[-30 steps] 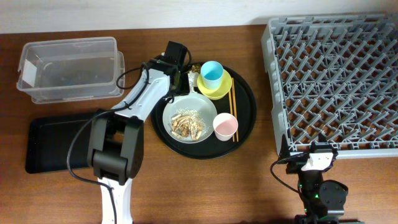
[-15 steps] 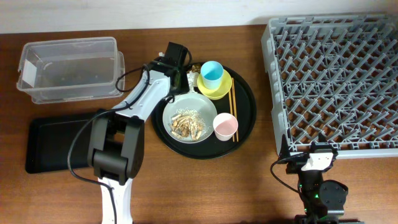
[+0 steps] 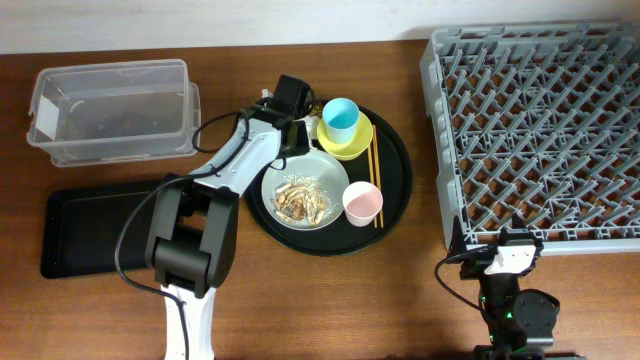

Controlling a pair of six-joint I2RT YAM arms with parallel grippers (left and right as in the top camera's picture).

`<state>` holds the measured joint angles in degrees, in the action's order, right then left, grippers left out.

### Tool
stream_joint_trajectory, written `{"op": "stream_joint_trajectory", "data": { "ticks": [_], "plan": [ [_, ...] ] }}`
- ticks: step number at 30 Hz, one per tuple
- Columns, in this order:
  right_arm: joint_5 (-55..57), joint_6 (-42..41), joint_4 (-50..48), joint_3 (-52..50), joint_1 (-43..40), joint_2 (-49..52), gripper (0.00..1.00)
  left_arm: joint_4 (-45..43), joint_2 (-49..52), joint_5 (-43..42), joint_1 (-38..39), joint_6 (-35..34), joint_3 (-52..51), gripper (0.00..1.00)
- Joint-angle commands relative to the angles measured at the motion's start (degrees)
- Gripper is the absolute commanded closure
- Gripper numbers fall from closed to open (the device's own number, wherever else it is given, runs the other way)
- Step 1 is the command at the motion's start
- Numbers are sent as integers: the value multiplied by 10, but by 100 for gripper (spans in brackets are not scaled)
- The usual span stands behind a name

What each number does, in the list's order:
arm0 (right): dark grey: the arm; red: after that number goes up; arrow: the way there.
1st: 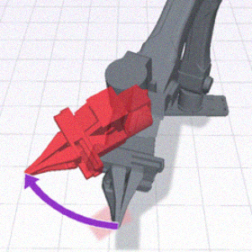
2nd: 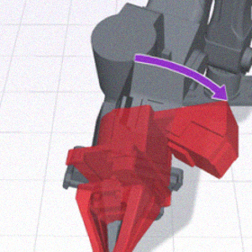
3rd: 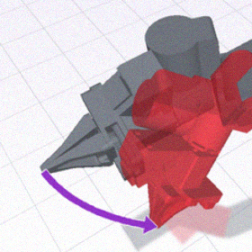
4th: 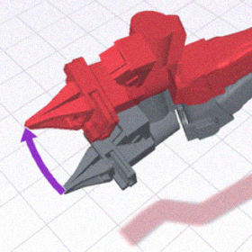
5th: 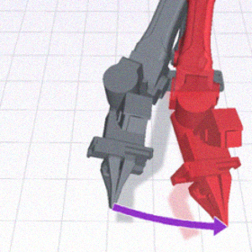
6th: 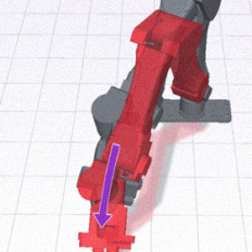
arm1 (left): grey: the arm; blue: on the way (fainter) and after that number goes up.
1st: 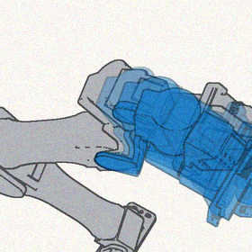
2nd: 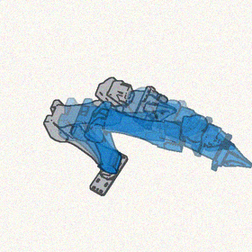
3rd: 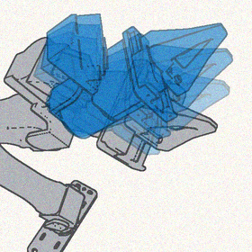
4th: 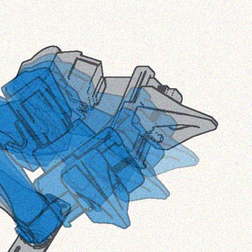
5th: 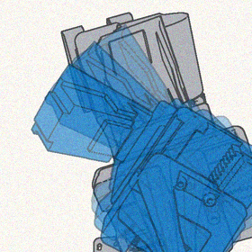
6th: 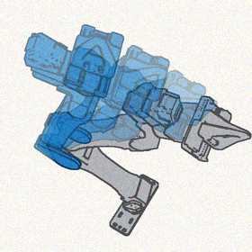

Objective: Sort waste into correct bins and load items into the dishwasher rack
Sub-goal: 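Lower the left gripper and grasp the crumpled white tissue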

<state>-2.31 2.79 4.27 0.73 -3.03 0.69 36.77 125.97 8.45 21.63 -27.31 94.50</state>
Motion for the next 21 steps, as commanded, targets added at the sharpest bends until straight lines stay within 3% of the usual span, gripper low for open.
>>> {"op": "stream_joint_trajectory", "data": {
  "ticks": [1,2,5,9,14,21],
  "plan": [
    [-2,-4,0,-4,-4,-2,2,-13,8,9,-2,-7,-19,58],
    [-2,-4,0,-4,-4,-2,2,-15,8,9,-2,-7,-19,62],
    [-2,-4,0,-4,-4,-2,2,-16,8,5,-2,-7,-16,88],
    [-2,-4,0,-4,-4,-2,2,-12,-1,-23,0,-7,-16,99],
    [-2,-4,0,-4,-4,-2,2,-2,-49,-85,7,-7,-16,99],
    [-2,-4,0,-4,-4,-2,2,17,-122,-87,6,-7,-16,99]
  ]
}}
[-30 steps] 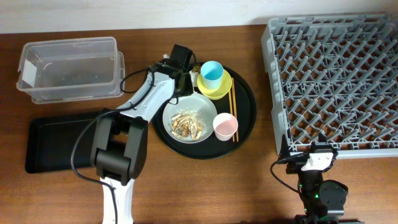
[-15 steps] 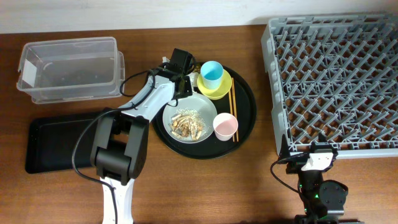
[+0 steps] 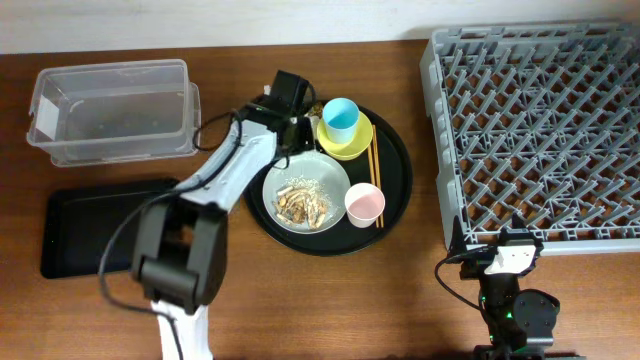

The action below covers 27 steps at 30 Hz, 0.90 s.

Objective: Sort waste into correct bins and load items into the dishwasher rack
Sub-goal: 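Lower the left gripper and grasp the crumpled white tissue, then carry the tissue left and release it into the clear bin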

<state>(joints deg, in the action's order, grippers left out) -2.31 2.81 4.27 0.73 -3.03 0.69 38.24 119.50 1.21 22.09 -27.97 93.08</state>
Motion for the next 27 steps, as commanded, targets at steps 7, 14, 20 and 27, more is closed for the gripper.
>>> {"op": "stream_joint_trajectory", "data": {
  "ticks": [7,14,20,27],
  "plan": [
    [-2,-5,0,-4,-4,-2,2,14,-72,-16,2,-1,-1,99],
    [-2,-5,0,-4,-4,-2,2,30,-144,-34,1,0,-1,99],
    [-2,-5,0,-4,-4,-2,2,33,-211,75,-27,-1,-1,99],
    [-2,-5,0,-4,-4,-2,2,-2,-204,278,-99,0,-2,99]
  ]
}}
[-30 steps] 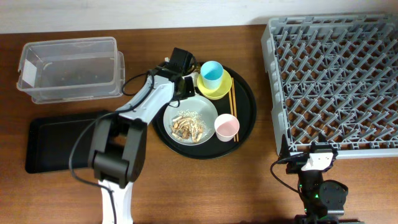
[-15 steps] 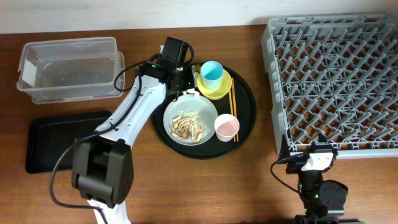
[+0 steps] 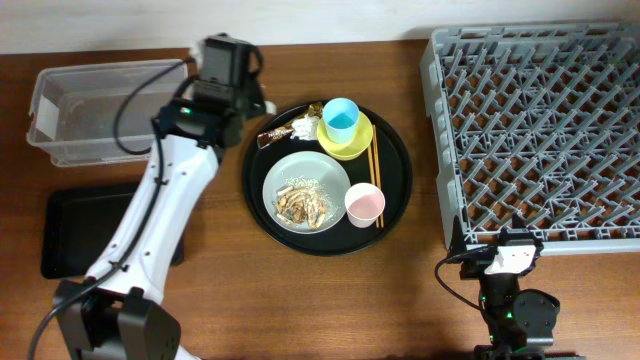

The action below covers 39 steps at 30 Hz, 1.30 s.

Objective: Sort waste into correct bins and load items into the dishwasher rack
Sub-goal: 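Carry the tissue left and release it into the clear bin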

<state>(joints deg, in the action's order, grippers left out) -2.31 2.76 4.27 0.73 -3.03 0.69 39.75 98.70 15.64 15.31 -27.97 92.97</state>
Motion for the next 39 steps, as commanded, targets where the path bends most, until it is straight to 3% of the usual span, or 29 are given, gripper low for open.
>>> {"op": "stream_joint_trajectory", "data": {
  "ticks": [1,5,9,13,14,15,16,17,23,32,36,37,39],
  "plan": [
    [-2,-4,0,-4,-4,-2,2,-33,8,173,-48,0,0,99],
    [-2,-4,0,-4,-4,-2,2,-97,27,174,-104,48,0,100],
    [-2,-4,0,-4,-4,-2,2,-160,57,113,-160,126,0,99],
    [-2,-4,0,-4,-4,-2,1,-173,86,90,-217,131,0,98],
    [-2,-4,0,-4,-4,-2,2,-178,94,89,-229,131,0,90],
    [-2,-4,0,-4,-4,-2,2,-181,101,84,-240,131,0,69],
    [-2,-4,0,-4,-4,-2,2,-180,105,71,-248,131,0,21],
    [-2,-4,0,-4,-4,-2,2,-178,108,60,-253,131,0,1],
    [-2,-4,0,-4,-4,-2,2,-142,96,-24,-252,131,0,1],
    [-2,-4,0,-4,-4,-2,2,-55,56,-413,-199,131,-1,1],
    [-2,-4,0,-4,-4,-2,2,-51,76,-404,-129,131,-1,11],
    [-2,-4,0,-4,-4,-2,2,-55,84,-378,-108,131,-1,11],
    [-2,-4,0,-4,-4,-2,2,-61,98,-307,-69,131,-1,22]
  ]
}}
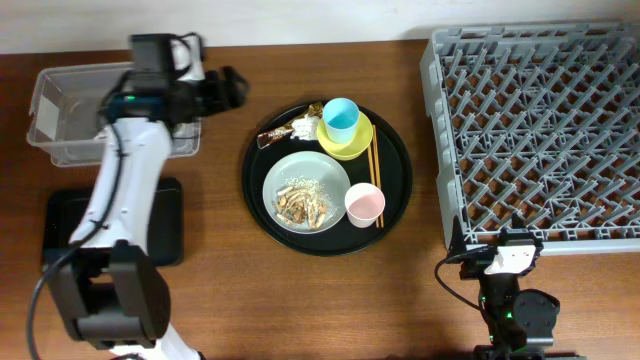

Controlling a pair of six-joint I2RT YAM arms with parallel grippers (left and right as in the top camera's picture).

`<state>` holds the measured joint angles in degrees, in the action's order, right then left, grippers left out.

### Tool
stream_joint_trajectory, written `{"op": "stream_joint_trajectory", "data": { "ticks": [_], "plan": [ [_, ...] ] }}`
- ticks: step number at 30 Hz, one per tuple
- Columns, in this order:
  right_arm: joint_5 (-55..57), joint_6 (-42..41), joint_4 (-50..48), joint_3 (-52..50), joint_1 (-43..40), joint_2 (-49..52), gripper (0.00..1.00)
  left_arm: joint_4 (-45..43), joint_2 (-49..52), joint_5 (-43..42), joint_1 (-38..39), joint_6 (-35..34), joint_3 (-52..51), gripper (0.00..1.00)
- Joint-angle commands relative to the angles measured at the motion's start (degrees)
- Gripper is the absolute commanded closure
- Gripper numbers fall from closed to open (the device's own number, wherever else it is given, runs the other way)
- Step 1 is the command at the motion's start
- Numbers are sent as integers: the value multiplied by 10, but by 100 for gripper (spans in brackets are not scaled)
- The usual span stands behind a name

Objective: Sort waste into correct bins and load items into the dishwasher rack
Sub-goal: 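Carry the tissue left and release it into the clear bin, then return the left gripper to the tray and grasp remaining tissue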

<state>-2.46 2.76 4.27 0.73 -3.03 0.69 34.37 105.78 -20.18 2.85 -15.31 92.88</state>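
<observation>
A round black tray [400, 190] holds a pale plate of food scraps [305, 190], a pink cup [363, 203], a blue cup [340, 117] in a yellow dish [352, 143], chopsticks [373, 170], a brown wrapper [271, 135] and a white wrapper [300, 127]. My left gripper [226, 89] hangs just past the right end of the clear bin [60, 110], left of the tray. Its jaws are too dark to read. The grey dishwasher rack [540, 130] fills the right side. The folded right arm sits below the rack, its gripper [510, 257] indistinct.
A flat black tray [70, 235] lies on the table below the clear bin, partly under my left arm. The wall edge runs along the top of the view. Cables trail from both arms.
My left arm has swung further left. Its wrist now sits over the clear bin, and the gripper is at the bin's right end. Tray contents and right arm are unchanged.
My left gripper was first down at the tray's upper left, by the wrappers, and stayed there at the following moment. Then it was raised near the clear bin's right end, with both wrappers visible on the tray. Now it sits beside the bin.
</observation>
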Motion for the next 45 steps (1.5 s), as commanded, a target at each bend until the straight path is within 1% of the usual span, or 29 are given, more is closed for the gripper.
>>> {"op": "stream_joint_trajectory", "data": {
  "ticks": [1,2,3,6,7,8,15,16,19,22,24,25,28,32,40,44,45],
  "plan": [
    [-1,-4,0,-4,-4,-2,2,-12,34,84,73,5,0,24],
    [-1,-4,0,-4,-4,-2,2,-19,42,117,90,7,0,24],
    [-1,-4,0,-4,-4,-2,2,-29,52,143,109,25,0,25],
    [-1,-4,0,-4,-4,-2,2,-67,83,170,148,97,0,23],
    [-1,-4,0,-4,-4,-2,2,-79,94,172,158,115,0,20],
    [-1,-4,0,-4,-4,-2,1,-87,104,179,165,123,0,20],
    [-1,-4,0,-4,-4,-2,2,-134,157,252,173,123,0,21],
    [-1,-4,0,-4,-4,-2,2,-138,163,257,172,123,0,24],
    [-1,-4,0,-4,-4,-2,2,-140,168,256,168,121,0,29],
    [-1,-4,0,-4,-4,-2,2,-141,170,256,167,119,0,31],
    [-1,-4,0,-4,-4,-2,2,-138,172,255,168,119,0,36],
    [-1,-4,0,-4,-4,-2,2,-137,173,254,168,119,0,37],
    [-1,-4,0,-4,-4,-2,2,-136,185,231,169,120,0,37],
    [-1,-4,0,-4,-4,-2,2,-138,206,231,168,119,0,37],
    [-1,-4,0,-4,-4,-2,1,-144,210,228,166,119,0,37],
    [-1,-4,0,-4,-4,-2,2,-144,210,181,166,120,0,46],
    [-1,-4,0,-4,-4,-2,2,-144,210,175,166,120,0,47]
  ]
}}
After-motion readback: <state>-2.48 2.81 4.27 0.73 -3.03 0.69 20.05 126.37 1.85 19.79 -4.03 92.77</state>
